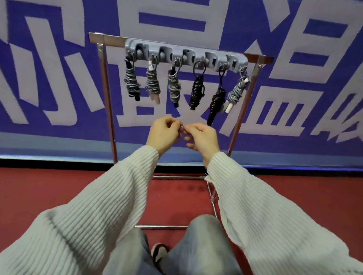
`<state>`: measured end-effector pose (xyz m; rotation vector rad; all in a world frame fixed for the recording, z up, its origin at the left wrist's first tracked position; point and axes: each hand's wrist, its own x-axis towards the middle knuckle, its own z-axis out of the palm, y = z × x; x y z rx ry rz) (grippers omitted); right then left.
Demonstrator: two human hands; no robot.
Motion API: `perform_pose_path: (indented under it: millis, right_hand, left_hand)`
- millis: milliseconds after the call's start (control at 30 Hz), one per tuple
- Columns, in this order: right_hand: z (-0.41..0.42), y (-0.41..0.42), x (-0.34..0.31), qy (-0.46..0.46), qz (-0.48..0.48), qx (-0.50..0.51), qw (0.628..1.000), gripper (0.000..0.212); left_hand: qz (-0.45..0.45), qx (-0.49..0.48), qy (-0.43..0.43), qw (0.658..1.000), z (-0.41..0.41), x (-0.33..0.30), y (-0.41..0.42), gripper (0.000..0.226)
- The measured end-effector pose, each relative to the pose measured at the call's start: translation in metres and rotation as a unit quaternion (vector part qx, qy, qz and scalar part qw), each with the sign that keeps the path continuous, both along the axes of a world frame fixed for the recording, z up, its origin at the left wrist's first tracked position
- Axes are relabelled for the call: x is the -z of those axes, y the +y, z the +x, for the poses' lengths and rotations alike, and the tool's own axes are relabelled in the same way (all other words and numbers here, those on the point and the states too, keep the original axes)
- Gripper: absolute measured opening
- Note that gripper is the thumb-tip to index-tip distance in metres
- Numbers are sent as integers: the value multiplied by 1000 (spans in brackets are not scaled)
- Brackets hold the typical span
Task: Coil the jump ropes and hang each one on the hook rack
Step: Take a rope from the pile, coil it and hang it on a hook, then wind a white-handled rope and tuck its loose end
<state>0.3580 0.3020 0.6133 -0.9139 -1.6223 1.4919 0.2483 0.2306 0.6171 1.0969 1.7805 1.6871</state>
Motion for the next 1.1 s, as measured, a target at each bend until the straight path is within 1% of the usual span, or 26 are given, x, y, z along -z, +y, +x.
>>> perform_pose_path:
  millis: [167, 333, 433, 500, 633, 733, 867, 1000, 1100]
  right_hand:
    - [-39, -37, 45, -53, -20, -65, 996, 13]
    - [-89, -57, 94, -104, -52, -114, 987, 13]
    - [-123, -61, 122, -122, -60, -150, 979, 11]
    - [-148, -63, 143, -142, -61, -183, 971, 9]
    - [-191, -74, 201, -207, -74, -273, 937, 13]
    - [-220, -84, 250, -243, -97, -339, 904, 9]
    - [-253, -100, 319, -283, -115, -402, 863, 9]
    - [-275, -109, 386, -328, -113, -458, 818, 7]
    - [-276, -111, 426, -362, -117, -482, 789, 8]
  left_hand:
    - [-22, -50, -64, 996, -44, 62, -43, 21]
    - [-37, -77, -99, 991, -90, 114, -73, 20]
    - [-31, -106, -138, 984, -120, 137, -94, 19]
    - [-36, -143, -165, 975, -142, 157, -115, 18]
    - [-63, -237, -215, 945, -179, 208, -169, 14]
    - [-94, -296, -236, 921, -200, 246, -205, 16]
    - [-126, -385, -276, 872, -212, 305, -246, 17]
    - [-177, -419, -325, 829, -202, 384, -275, 15]
    - [-231, -435, -368, 789, -178, 446, -289, 17]
